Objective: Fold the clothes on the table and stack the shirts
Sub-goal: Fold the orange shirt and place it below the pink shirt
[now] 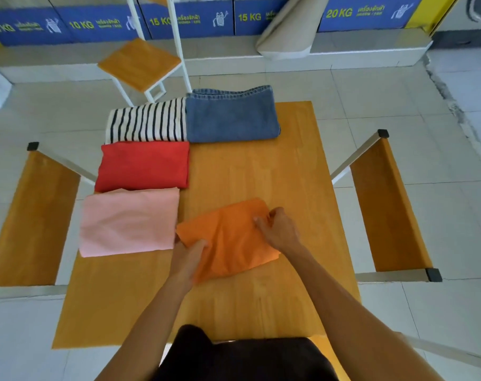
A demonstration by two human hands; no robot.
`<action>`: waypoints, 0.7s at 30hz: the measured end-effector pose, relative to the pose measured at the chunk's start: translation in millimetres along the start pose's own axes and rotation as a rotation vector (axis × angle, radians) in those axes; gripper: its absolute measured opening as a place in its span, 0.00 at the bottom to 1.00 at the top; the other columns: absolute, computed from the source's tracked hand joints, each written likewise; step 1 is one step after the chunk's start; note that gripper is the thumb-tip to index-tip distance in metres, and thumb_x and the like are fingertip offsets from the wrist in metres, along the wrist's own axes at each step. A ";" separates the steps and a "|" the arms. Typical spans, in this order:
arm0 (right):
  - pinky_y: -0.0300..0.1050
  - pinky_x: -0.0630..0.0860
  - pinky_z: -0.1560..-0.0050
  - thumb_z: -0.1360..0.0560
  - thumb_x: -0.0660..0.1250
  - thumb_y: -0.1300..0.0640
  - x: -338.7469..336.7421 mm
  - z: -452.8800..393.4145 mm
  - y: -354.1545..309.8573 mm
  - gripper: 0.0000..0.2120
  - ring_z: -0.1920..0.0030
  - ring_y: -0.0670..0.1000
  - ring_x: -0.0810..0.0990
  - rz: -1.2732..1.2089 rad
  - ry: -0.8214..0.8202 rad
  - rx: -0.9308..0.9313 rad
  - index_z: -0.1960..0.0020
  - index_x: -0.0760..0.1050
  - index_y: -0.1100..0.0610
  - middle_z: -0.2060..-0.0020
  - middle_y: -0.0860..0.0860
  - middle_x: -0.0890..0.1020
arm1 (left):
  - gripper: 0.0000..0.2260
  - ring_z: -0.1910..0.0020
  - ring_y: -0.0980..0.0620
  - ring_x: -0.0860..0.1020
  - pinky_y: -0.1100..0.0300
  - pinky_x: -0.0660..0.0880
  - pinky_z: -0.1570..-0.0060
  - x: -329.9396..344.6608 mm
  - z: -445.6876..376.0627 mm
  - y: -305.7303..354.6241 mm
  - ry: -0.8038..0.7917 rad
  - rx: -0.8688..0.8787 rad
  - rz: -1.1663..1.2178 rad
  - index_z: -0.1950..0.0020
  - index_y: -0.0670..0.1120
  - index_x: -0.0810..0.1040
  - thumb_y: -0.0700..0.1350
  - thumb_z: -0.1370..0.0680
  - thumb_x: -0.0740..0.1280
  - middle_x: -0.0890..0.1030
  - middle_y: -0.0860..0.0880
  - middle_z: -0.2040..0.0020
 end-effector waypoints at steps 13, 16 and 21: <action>0.41 0.74 0.55 0.23 0.62 0.38 61.5 87.5 -43.1 0.20 0.49 0.43 0.79 -0.457 -0.320 0.052 0.36 0.73 0.47 0.46 0.41 0.80 | 0.07 0.48 0.50 0.80 0.53 0.80 0.57 -135.8 20.7 -13.0 -0.022 0.089 0.004 0.44 0.60 0.76 0.57 0.20 0.62 0.80 0.55 0.45; 0.42 0.77 0.52 0.25 0.66 0.41 72.4 100.6 -66.6 0.17 0.47 0.44 0.81 -0.513 -0.387 0.021 0.38 0.76 0.45 0.45 0.42 0.82 | 0.07 0.55 0.47 0.84 0.54 0.79 0.62 -167.9 23.2 -10.0 0.039 0.100 0.021 0.46 0.58 0.78 0.53 0.19 0.62 0.85 0.50 0.51; 0.45 0.79 0.48 0.26 0.69 0.45 84.2 126.3 -119.9 0.10 0.50 0.42 0.83 -0.520 -0.454 -0.119 0.45 0.78 0.41 0.49 0.41 0.84 | 0.24 0.55 0.46 0.85 0.52 0.81 0.59 -197.9 17.5 -9.4 -0.034 -0.037 0.006 0.41 0.52 0.75 0.68 0.27 0.62 0.84 0.52 0.49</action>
Point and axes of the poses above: each hand's wrist, its own z-axis away from the middle knuckle, its own x-axis out of the palm, y = z × x, the point moved 5 cm from there along -z, towards the middle knuckle
